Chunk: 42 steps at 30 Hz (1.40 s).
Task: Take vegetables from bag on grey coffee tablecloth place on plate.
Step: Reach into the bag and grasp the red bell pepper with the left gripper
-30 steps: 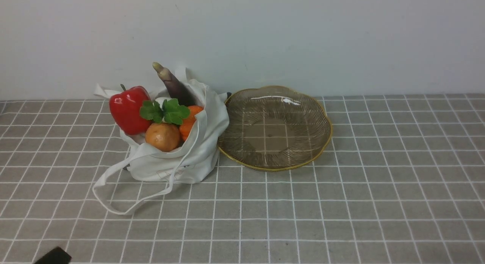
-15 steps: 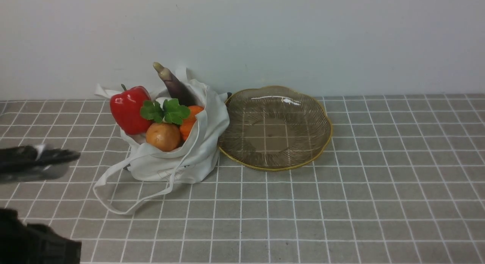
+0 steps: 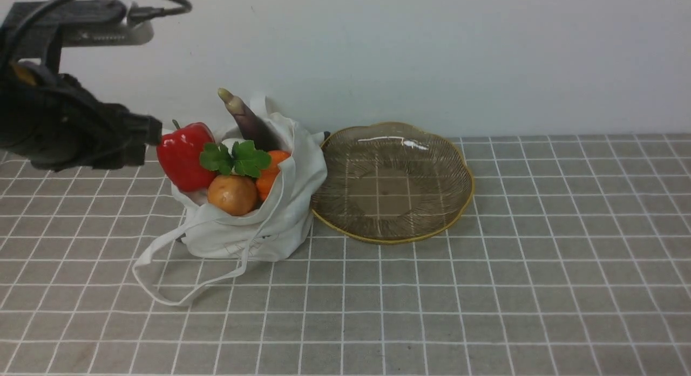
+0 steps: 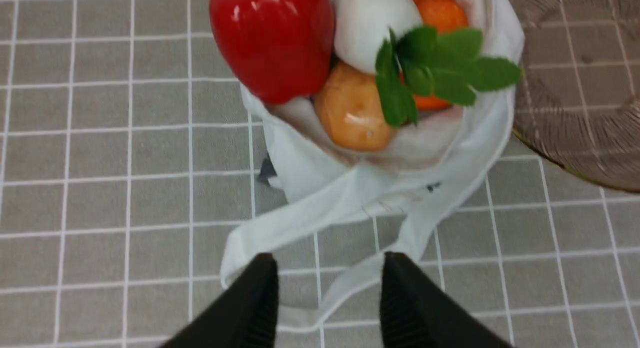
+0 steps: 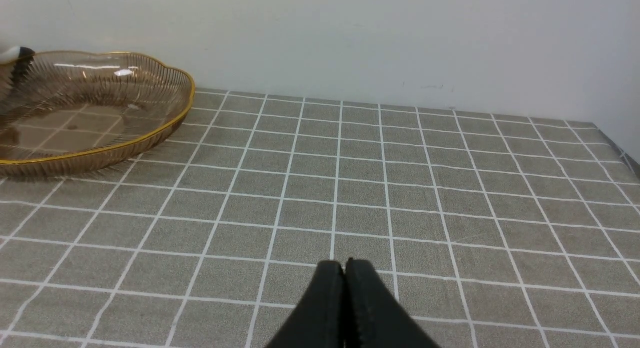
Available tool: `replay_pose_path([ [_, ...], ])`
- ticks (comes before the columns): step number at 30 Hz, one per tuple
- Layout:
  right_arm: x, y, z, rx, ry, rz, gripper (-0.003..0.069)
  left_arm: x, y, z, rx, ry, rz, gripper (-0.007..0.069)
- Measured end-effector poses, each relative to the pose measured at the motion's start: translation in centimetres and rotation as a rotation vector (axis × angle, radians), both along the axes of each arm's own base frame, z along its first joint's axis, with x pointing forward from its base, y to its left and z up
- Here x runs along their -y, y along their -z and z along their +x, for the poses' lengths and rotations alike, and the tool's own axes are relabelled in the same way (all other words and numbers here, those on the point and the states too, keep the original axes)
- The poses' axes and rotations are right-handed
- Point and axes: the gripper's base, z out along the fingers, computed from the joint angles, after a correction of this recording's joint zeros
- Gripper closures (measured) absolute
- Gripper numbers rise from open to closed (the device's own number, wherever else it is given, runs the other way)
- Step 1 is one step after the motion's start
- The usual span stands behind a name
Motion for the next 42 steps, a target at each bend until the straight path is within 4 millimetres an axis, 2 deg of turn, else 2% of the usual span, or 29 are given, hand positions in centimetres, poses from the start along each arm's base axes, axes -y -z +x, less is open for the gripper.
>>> replay_pose_path([
  [1,0.0,0.0,0.0,0.000,0.000,0.000,0.0673,0.0,0.1,0.4,-0.004,-0.006,0.001,0.0255],
  [2,0.0,0.0,0.0,0.000,0.000,0.000,0.0673,-0.1,0.5,2.5,-0.015,-0.030,-0.006,0.0162],
  [3,0.0,0.0,0.0,0.000,0.000,0.000,0.0673,-0.2,0.7,3.7,-0.012,-0.043,-0.010,0.0112],
  [4,0.0,0.0,0.0,0.000,0.000,0.000,0.0673,-0.3,0.6,3.7,-0.011,-0.044,-0.010,0.0103],
  [5,0.0,0.0,0.0,0.000,0.000,0.000,0.0673,-0.3,1.0,6.1,-0.003,-0.056,-0.009,0.0023],
  [6,0.0,0.0,0.0,0.000,0.000,0.000,0.0673,-0.3,1.1,6.4,-0.001,-0.055,-0.008,0.0015],
  [7,0.0,0.0,0.0,0.000,0.000,0.000,0.0673,-0.3,1.5,8.2,0.002,-0.057,-0.006,-0.0031],
  [8,0.0,0.0,0.0,0.000,0.000,0.000,0.0673,-0.3,1.6,8.4,0.001,-0.056,-0.005,-0.0038],
  [10,0.0,0.0,0.0,0.000,0.000,0.000,0.0673,0.0,2.8,10.8,-0.007,-0.051,0.001,-0.0058],
  [13,0.0,0.0,0.0,0.000,0.000,0.000,0.0673,0.1,4.0,12.2,-0.025,-0.049,0.004,-0.0059],
  [16,0.0,0.0,0.0,0.000,0.000,0.000,0.0673,0.0,6.3,14.1,-0.056,-0.042,0.051,-0.0060],
  [22,0.0,0.0,0.0,0.000,0.000,0.000,0.0673,-0.3,8.8,15.2,-0.097,-0.038,0.111,-0.0060],
  [33,0.0,0.0,0.0,0.000,0.000,0.000,0.0673,-0.1,11.3,16.3,-0.111,-0.042,0.095,-0.0060],
  [36,0.0,0.0,0.0,0.000,0.000,0.000,0.0673,0.0,12.1,16.5,-0.126,-0.046,0.079,-0.0045],
  [39,0.0,0.0,0.0,0.000,0.000,0.000,0.0673,0.0,12.3,16.5,-0.131,-0.053,0.059,0.0022],
  [42,0.0,0.0,0.0,0.000,0.000,0.000,0.0673,0.0,12.3,16.5,-0.134,-0.057,0.050,0.0027],
])
